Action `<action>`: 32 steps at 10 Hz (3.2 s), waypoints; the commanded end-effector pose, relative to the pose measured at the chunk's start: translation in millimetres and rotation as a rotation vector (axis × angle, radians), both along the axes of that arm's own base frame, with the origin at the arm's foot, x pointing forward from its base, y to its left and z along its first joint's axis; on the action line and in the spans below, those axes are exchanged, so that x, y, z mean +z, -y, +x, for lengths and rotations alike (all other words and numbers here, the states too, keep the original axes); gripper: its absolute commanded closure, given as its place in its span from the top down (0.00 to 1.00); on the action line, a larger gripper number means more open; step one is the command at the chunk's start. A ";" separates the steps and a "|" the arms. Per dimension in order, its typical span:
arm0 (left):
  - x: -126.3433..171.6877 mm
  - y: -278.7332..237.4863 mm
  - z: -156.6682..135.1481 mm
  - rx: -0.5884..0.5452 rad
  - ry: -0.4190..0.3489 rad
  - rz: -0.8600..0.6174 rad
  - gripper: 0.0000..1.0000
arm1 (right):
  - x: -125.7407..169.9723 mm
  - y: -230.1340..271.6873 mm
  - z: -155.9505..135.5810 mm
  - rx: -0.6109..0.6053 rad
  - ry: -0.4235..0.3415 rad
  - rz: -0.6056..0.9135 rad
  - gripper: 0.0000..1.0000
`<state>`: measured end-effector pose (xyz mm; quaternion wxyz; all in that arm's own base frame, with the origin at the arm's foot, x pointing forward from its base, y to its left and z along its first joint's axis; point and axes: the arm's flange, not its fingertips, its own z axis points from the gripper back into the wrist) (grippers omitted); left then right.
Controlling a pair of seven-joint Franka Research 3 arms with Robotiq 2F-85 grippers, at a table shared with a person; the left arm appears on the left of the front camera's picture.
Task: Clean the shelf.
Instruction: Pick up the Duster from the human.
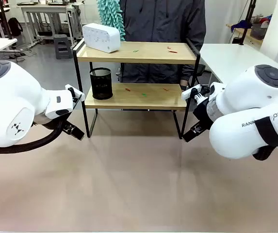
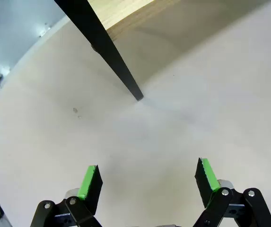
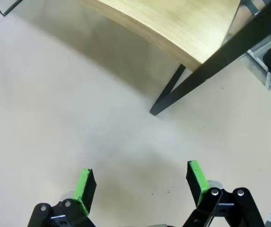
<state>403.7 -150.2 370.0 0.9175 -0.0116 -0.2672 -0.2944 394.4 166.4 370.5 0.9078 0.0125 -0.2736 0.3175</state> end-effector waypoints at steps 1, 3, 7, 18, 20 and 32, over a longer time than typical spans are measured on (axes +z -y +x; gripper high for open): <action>0.1 0.1 0.0 0.000 0.000 0.000 1.00 | 0.0 0.0 0.0 0.000 0.000 0.000 1.00; 0.1 0.1 0.0 0.000 0.000 0.000 1.00 | 0.0 0.0 0.0 0.000 0.000 0.000 1.00; 0.1 0.1 0.0 0.000 0.000 0.000 1.00 | 0.0 0.0 0.0 0.000 0.000 0.000 1.00; 150.2 -195.3 -134.1 -0.012 -0.045 -0.859 1.00 | 164.8 246.7 -143.8 -0.183 -0.276 1.075 1.00; 88.3 -270.0 -134.9 0.068 0.006 -1.187 1.00 | 96.8 301.9 -153.4 -0.318 -0.277 1.328 1.00; 90.9 -360.5 -118.1 0.224 -0.019 -1.295 1.00 | 94.9 386.1 -152.2 -0.457 -0.325 1.384 1.00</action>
